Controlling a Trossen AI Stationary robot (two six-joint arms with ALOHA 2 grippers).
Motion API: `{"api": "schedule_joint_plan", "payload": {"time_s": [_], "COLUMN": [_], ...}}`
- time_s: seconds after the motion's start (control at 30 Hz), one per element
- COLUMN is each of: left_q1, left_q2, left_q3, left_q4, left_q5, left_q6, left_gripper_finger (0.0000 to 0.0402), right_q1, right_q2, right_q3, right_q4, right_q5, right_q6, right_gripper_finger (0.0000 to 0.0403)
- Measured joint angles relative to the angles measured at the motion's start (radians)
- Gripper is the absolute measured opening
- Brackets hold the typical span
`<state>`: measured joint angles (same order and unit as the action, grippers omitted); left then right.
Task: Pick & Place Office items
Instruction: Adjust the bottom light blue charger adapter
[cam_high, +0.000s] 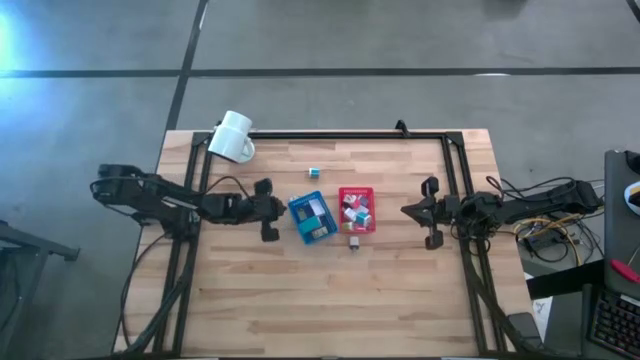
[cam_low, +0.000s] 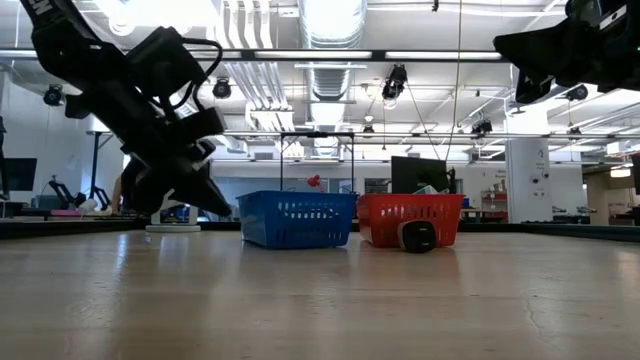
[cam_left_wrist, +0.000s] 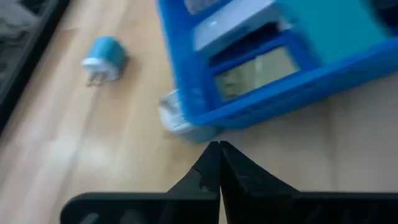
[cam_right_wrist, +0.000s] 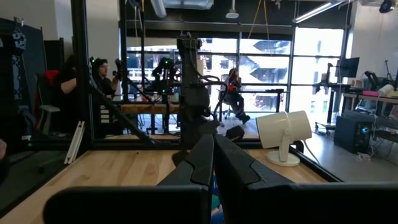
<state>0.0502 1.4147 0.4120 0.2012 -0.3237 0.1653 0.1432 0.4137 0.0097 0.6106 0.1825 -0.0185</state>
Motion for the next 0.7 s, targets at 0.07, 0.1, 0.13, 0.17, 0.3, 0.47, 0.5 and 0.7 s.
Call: {"api": "schedule_joint_plan", "payload": {"time_s": [0.07,0.1,0.13,0.17,0.3,0.47,0.5,0.7], "left_q1": [0.0,0.0,0.0,0.0,0.006,0.036,0.043,0.092], "left_q2": [0.003,0.009,0.014,0.02,0.053,0.119,0.131,0.197], "left_q3": [-0.001,-0.001,-0.001,-0.001,-0.001,0.001,0.003,0.029], "left_q4": [0.006,0.009,0.01,0.01,0.056,0.163,0.167,0.191], "left_q5": [0.042,0.051,0.053,0.055,0.051,0.051,0.051,0.048], "left_q6": [0.002,0.003,0.004,0.008,0.031,0.093,0.094,0.14], "left_gripper_finger": [0.0002,0.0003,0.0003,0.0003,0.0002,0.0002,0.0002,0.0004], "right_q1": [0.0,0.0,0.0,0.0,0.0,0.0,0.0,0.0], "right_q2": [0.0,0.0,0.0,0.0,0.0,0.0,0.0,0.0], "right_q3": [0.0,0.0,0.0,0.0,0.0,0.0,0.0,0.0], "right_q4": [0.002,0.002,0.004,0.006,0.006,0.006,0.007,0.008], "right_q5": [0.0,0.0,0.0,0.0,0.0,0.002,0.003,0.003], "right_q6": [0.0,0.0,0.0,0.0,0.0,0.0,0.0,-0.004], "right_gripper_finger": [0.0008,0.0008,0.0008,0.0008,0.0008,0.0008,0.0008,0.0008]}}
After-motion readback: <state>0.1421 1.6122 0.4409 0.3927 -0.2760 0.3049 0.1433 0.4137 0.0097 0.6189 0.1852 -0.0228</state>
